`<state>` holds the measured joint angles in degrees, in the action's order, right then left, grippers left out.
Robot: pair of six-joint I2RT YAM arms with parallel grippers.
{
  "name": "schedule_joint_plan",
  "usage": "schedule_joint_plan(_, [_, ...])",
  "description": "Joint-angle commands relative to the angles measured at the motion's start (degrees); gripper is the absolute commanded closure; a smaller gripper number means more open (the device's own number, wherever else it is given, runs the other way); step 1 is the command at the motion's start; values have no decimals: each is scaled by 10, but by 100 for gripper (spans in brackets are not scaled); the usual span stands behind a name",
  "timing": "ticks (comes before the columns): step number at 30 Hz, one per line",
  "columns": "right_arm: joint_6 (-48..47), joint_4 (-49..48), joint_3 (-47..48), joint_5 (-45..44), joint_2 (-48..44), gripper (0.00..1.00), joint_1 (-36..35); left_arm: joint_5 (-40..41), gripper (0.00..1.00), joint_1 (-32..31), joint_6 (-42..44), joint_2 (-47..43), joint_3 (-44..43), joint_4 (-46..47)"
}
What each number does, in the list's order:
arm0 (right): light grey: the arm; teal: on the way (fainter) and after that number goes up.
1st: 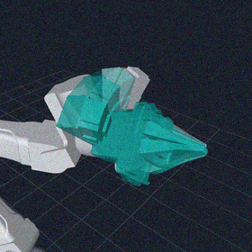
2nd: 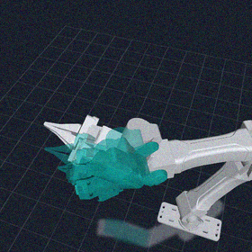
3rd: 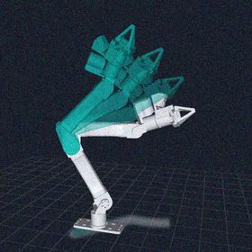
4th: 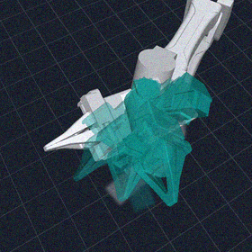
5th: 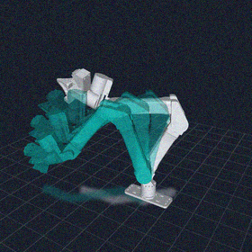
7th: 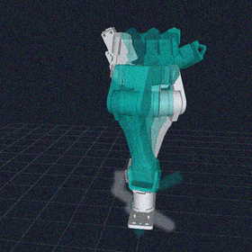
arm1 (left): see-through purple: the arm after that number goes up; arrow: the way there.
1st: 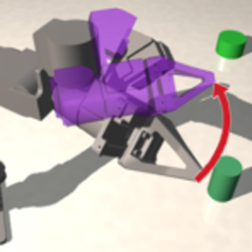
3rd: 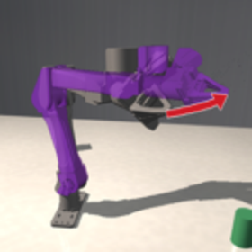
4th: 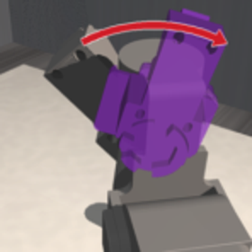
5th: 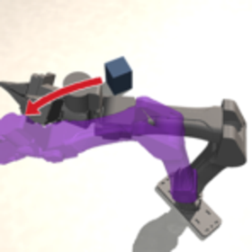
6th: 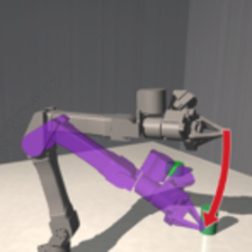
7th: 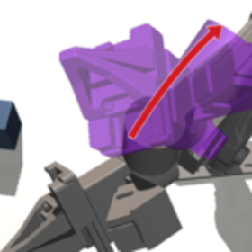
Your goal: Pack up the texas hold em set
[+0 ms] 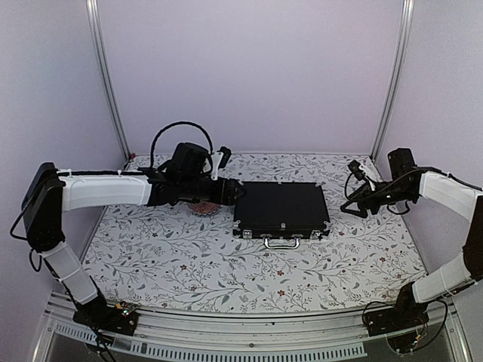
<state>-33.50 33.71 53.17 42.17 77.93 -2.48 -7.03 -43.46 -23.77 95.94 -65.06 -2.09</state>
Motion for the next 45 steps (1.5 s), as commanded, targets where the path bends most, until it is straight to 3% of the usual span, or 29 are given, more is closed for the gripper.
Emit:
schedule_joint_plan(1, [-2,-31,2,-57,23,27,-24,-17,27,-20,19,64,-81,-12])
schedule_joint_plan(7, [-2,-39,4,-98,30,33,-87,-60,35,-36,14,153,-169,-21])
schedule_joint_plan(11, [-5,-49,0,-144,40,44,-130,-91,44,-47,-2,213,-211,-20])
schedule_joint_plan(19, [-9,-57,7,-174,83,69,-174,-138,74,-57,-44,281,-245,-20])
schedule_joint_plan(26, [-19,-71,-10,-206,115,74,-208,-144,95,-57,-57,306,-242,-30])
schedule_joint_plan(37, [-62,-77,-58,-246,127,80,-251,-139,99,-56,-58,314,-239,-34])
schedule_joint_plan(45, [-64,-46,-67,-223,60,80,-253,-138,99,-54,-58,317,-238,-36])
